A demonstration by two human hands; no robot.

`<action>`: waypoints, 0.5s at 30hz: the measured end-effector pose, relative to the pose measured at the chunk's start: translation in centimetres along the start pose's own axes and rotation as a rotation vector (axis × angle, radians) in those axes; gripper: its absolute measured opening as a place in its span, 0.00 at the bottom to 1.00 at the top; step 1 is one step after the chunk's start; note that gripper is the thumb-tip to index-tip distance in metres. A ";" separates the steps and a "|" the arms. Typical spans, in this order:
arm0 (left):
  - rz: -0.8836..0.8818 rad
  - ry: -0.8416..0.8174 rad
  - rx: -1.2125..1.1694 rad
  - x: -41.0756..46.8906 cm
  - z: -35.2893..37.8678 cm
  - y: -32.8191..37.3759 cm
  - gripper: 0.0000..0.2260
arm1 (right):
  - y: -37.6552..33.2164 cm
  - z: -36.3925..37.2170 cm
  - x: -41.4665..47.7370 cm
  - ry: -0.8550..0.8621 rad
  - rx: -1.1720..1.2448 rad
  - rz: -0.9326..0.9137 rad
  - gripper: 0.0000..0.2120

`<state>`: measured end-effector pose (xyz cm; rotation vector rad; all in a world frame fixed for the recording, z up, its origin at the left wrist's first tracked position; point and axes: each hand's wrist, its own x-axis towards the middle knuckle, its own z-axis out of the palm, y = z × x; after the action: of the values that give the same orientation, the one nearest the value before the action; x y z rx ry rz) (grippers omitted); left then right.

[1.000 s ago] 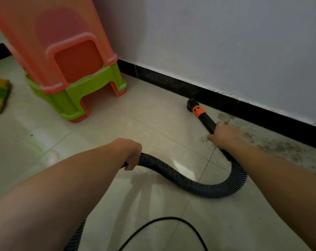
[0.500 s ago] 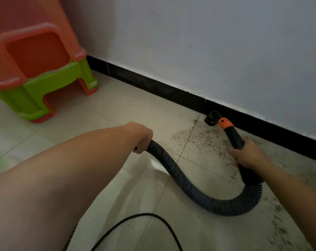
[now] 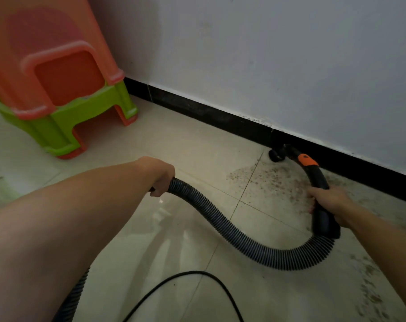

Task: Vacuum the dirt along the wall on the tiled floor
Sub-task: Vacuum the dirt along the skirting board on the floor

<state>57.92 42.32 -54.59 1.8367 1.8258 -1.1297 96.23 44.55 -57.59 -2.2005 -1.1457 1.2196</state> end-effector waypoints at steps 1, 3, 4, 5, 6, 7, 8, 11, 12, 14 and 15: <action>0.017 0.003 0.002 0.2 -0.2 0.4 0.20 | 0.2 -0.4 -0.2 -0.022 -0.004 -0.006 0.05; 0.058 0.013 0.012 0.6 -0.8 1.8 0.20 | 0.7 -1.3 -0.2 -0.067 -0.026 -0.009 0.06; 0.082 0.020 0.024 0.8 -1.0 2.6 0.20 | 1.0 -1.8 -0.2 -0.059 -0.040 -0.004 0.06; 0.107 0.033 0.033 1.0 -1.3 3.5 0.20 | 1.4 -2.3 0.0 -0.034 -0.053 0.000 0.07; 0.131 0.049 0.037 1.1 -1.5 4.4 0.20 | 1.9 -2.9 0.1 -0.008 -0.068 0.000 0.08; 0.152 0.065 0.039 1.1 -1.8 5.1 0.19 | 2.4 -3.4 0.2 0.008 -0.084 -0.003 0.09; 0.172 0.078 0.044 1.1 -2.0 5.7 0.19 | 2.8 -3.8 0.1 0.001 -0.100 0.001 0.09; 0.231 0.076 0.092 0.9 -2.1 7.3 0.19 | 3.4 -4.9 -0.7 -0.088 -0.147 0.018 0.09; 0.244 0.065 0.114 0.9 -1.9 7.9 0.19 | 3.6 -5.3 -1.0 -0.102 -0.154 0.018 0.09; 0.264 0.047 0.145 0.9 -1.3 8.4 0.19 | 3.8 -5.6 -1.5 -0.101 -0.163 0.007 0.08; 0.274 0.043 0.153 0.9 -1.1 8.6 0.19 | 4.1 -5.7 -1.8 -0.106 -0.170 -0.001 0.07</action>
<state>66.29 42.49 -57.13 2.1343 1.4847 -1.1607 102.42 41.04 -56.11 -2.2807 -1.3373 1.2947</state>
